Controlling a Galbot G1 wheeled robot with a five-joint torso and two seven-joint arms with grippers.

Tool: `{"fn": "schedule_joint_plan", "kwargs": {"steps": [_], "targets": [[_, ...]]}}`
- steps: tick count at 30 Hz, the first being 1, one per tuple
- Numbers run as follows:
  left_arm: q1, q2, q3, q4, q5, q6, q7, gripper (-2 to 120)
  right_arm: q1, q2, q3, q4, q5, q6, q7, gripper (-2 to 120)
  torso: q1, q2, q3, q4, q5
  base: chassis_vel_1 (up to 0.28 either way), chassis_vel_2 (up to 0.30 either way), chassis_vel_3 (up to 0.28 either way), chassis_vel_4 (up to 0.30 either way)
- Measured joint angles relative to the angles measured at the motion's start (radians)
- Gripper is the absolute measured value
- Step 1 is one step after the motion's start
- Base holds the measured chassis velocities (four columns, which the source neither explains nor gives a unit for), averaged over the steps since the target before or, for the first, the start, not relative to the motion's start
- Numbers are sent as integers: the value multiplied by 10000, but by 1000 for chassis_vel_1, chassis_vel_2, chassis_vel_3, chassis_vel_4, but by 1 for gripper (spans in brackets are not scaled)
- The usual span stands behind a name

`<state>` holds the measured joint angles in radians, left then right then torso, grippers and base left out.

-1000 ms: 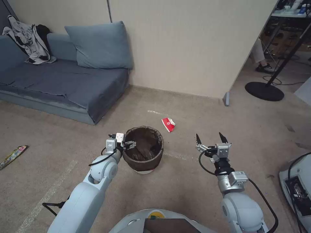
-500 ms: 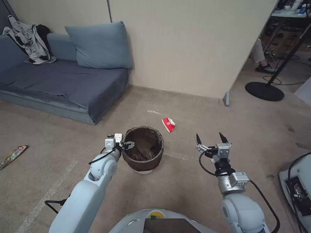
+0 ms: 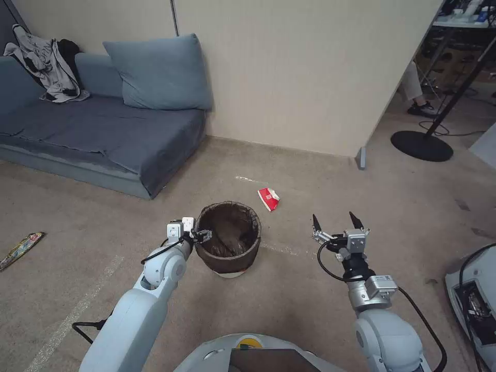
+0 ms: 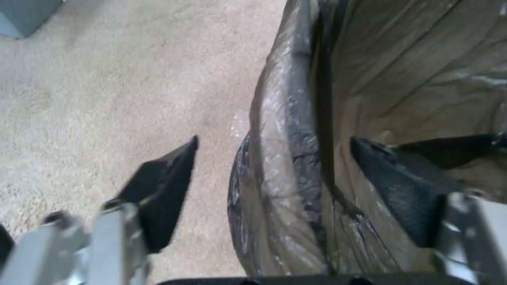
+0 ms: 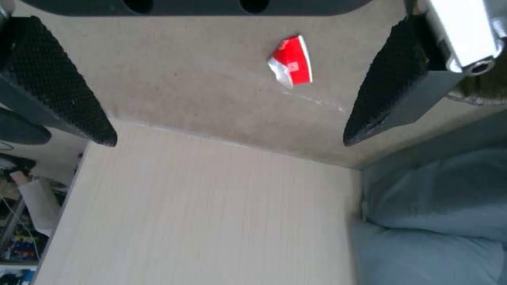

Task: Pick up the trash bin, then pick up the garbage from the floor and place it into the trash bin.

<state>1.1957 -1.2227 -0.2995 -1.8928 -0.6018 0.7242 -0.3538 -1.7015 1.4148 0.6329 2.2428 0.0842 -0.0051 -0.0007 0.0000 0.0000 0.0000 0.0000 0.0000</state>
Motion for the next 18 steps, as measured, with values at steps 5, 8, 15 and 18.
{"fn": "schedule_joint_plan", "kwargs": {"steps": [5, 8, 15, 18], "targets": [[-33, 16, 0, 76, -22, -8, 13, 57, 5, 22, -37, -19, -2, -2, -23, 100, 0, 0, 0, 0, 0, 0, 0, 0, 0], [-79, 19, 1, 114, -69, -16, 15, 42, 23, 32, -46, -37, -2, -3, -57, 100, 0, 0, 0, 0, 0, 0, 0, 0, 0], [-86, 2, 12, 130, -203, -27, 34, 20, 66, 35, -54, -87, -2, -9, -83, 100, 0, 0, 0, 0, 0, 0, 0, 0, 0], [-92, -5, 20, 120, -255, -42, 38, 7, 104, 22, -72, -114, 4, -34, -96, 100, 0, 0, 0, 0, 0, 0, 0, 0, 0]]}}
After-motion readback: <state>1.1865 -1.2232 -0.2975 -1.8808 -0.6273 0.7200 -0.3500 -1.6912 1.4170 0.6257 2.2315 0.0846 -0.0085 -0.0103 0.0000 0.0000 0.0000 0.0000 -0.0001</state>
